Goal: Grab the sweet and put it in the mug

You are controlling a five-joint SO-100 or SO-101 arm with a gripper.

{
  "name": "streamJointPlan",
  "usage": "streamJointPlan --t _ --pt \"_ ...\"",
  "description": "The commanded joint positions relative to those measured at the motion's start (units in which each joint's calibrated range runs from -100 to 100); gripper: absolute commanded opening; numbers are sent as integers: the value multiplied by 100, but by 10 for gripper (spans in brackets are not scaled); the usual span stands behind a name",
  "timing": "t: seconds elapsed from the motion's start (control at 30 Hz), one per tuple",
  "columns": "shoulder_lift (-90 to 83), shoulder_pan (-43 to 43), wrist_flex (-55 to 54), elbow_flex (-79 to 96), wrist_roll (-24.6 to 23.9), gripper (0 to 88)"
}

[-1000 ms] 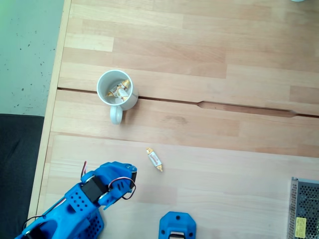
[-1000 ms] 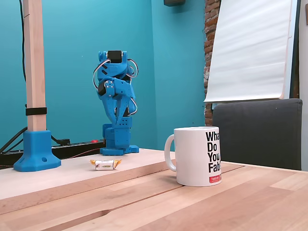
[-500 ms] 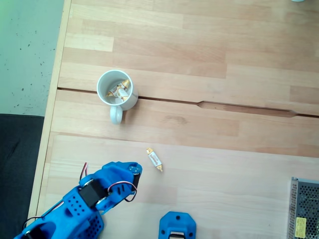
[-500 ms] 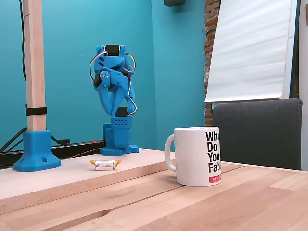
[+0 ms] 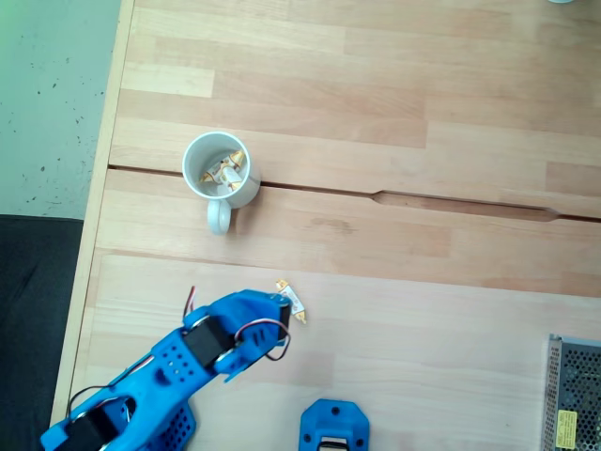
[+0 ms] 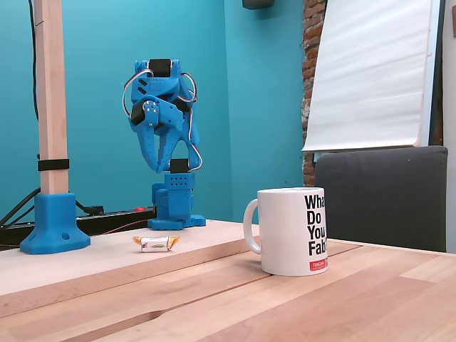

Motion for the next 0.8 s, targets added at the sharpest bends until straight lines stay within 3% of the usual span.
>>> streamJointPlan --t 0.0,0.77 --pt "330 35 -36 -554 15 0" --pt "821 -939 53 -983 15 0"
